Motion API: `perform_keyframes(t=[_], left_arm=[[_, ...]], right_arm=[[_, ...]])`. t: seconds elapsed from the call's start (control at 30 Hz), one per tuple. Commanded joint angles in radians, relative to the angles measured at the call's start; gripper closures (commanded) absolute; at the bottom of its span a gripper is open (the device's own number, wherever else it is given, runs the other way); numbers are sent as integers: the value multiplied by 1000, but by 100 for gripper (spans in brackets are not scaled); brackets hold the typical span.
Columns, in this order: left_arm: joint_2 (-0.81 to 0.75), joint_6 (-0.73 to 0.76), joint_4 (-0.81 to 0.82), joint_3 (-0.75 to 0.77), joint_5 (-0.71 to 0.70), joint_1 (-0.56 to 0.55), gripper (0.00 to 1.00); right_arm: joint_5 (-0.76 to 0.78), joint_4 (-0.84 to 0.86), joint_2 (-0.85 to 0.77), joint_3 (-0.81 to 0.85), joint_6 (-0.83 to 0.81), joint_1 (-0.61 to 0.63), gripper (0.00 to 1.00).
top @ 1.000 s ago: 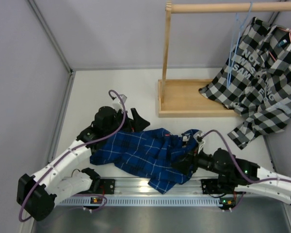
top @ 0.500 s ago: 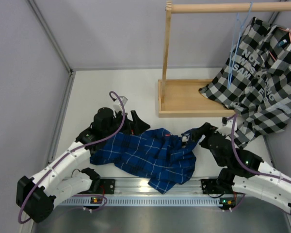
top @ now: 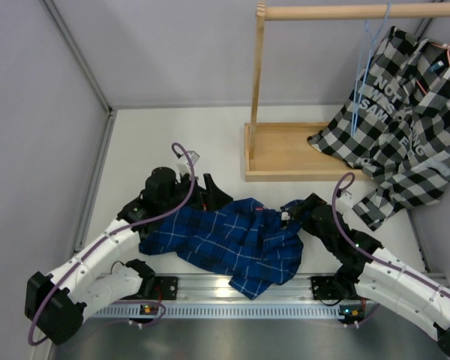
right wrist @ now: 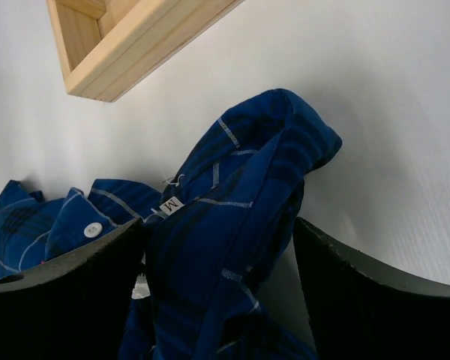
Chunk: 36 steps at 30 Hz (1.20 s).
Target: Place the shirt on the hanger
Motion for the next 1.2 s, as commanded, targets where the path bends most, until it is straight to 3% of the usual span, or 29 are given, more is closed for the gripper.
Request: perform_keyframes(t=[0.0, 0.07, 0.17, 0.27, 0.3, 0.33, 0.4, 0.47, 0.53, 0.6, 0.63, 0.7, 0.73, 0.8, 0.9, 0.97, 1.03, 1.13, 1.17], left_arm=[[-18, 21, 13, -22, 14, -2, 2], [-9, 12, 15, -22, 18, -1, 2], [2, 7, 15, -18, 24, -1, 2], [-15, 12, 13, -10, 32, -1, 2], [-24, 15, 10, -5, 32, -1, 2], [-43, 24, 0, 2, 26, -1, 2], [-66, 33, -43, 31, -18, -1, 2], [-102, 46, -74, 54, -72, -1, 2], [-127, 59, -120, 109, -178, -1, 2], [-146, 76, -172, 180, -341, -1, 2], [-144, 92, -241, 283, -417, -2, 2], [-123, 101, -304, 410, -532, -1, 2], [-110, 125, -345, 542, -605, -1, 2], [-65, 165, -379, 675, -647, -1, 2], [-29, 202, -441, 878, -683, -1, 2], [-43, 205, -444, 897, -640, -2, 2], [-75, 198, -439, 849, -567, -1, 2], [-83, 217, -390, 673, -253, -1, 2], [-69, 227, -373, 623, -63, -1, 2]], right_arm=[[-3, 104, -8, -9, 41, -2, 23], [-11, 143, 18, -18, 20, -2, 25], [-13, 262, 61, -32, -45, -5, 41], [-34, 373, 119, 8, -186, -10, 70], [-46, 394, 135, 58, -250, -10, 96], [-95, 431, 164, 89, -375, -10, 100], [-184, 489, 199, 208, -574, -10, 100], [-372, 477, 264, 316, -689, -10, 100], [-583, 421, 346, 511, -842, -8, 100], [-681, 296, 403, 723, -945, 1, 100], [-776, 264, 450, 790, -971, 4, 100], [-856, 153, 492, 1007, -1017, 29, 100], [-903, 102, 536, 1083, -1069, 41, 100], [-936, -98, 586, 1336, -1176, 96, 100], [-927, -272, 635, 1512, -1308, 174, 100], [-902, -350, 595, 1478, -1326, 179, 100], [-799, -348, 517, 1308, -1301, 181, 100], [-573, -327, 416, 1029, -1205, 181, 100], [-569, -284, 388, 952, -1191, 181, 100]])
